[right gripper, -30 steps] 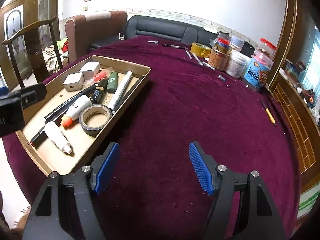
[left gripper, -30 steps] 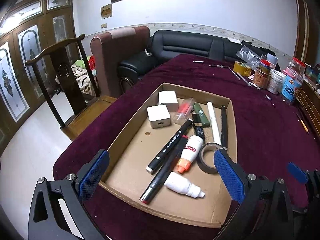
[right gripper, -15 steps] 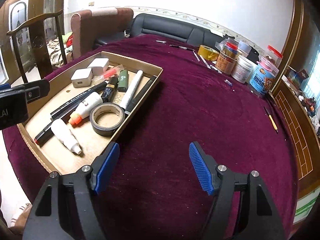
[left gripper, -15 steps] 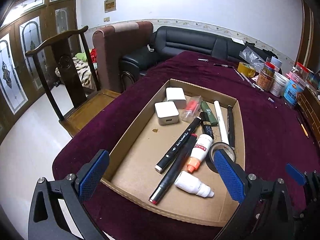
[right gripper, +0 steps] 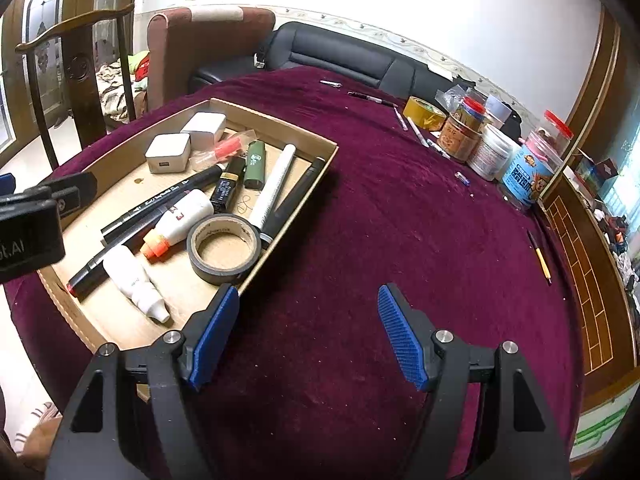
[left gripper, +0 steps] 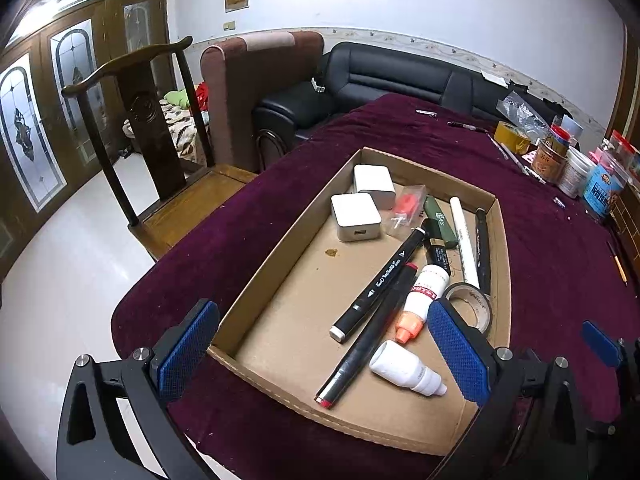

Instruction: Organize rigid objects

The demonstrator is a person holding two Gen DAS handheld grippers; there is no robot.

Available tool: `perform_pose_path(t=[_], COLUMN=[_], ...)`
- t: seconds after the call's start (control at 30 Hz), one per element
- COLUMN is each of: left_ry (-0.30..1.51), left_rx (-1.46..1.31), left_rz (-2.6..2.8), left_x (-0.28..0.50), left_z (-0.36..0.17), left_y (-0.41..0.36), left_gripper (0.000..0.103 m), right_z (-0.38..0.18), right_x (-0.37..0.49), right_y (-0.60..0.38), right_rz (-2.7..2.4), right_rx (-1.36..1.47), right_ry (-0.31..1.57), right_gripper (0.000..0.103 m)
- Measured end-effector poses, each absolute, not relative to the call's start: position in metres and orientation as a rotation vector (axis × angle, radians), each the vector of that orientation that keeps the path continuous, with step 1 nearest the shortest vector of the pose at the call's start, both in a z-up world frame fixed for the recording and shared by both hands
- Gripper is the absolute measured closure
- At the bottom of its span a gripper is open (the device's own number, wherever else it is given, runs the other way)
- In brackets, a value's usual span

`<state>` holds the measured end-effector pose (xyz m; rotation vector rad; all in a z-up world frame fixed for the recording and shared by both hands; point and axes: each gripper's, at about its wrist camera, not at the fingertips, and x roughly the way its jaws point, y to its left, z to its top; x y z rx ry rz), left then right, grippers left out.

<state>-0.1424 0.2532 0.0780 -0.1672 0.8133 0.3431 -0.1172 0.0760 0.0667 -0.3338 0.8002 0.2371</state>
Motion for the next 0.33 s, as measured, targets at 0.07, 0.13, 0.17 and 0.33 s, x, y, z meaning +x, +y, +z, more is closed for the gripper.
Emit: perform_pose_path(t=[0.07, 0.13, 0.17, 0.33], left_ry=[0.815, 0.815, 0.816, 0.840], left_rx=[-0.164, -0.158, -0.156, -0.155], left_rz=[0.343, 0.343, 0.342, 0.329], left_x=[-0.1423, -0.1422, -0.1421, -0.1396], left_z=[0.0777, 0.0777, 0.0777, 0.0754], left_y=[0.2524, 0.2507, 0.2500, 0.2475], left_gripper=[0.001, 0.001, 0.001, 0.001], right_z=[0.0662, 0.0652, 0.0650, 0.0647], right_x=[-0.1173, -0.1173, -0.1173, -0.1145], right_y=[0.0766, 0.0762, 0.0758, 0.0712], right_rz=[0.239, 0.238, 0.237, 0.229], right_rx=[-0.333, -0.333, -0.333, -0.319], right_ry=[0.802, 0.802, 0.803, 0.809], right_gripper=[0.031, 0.031, 0.031, 0.031])
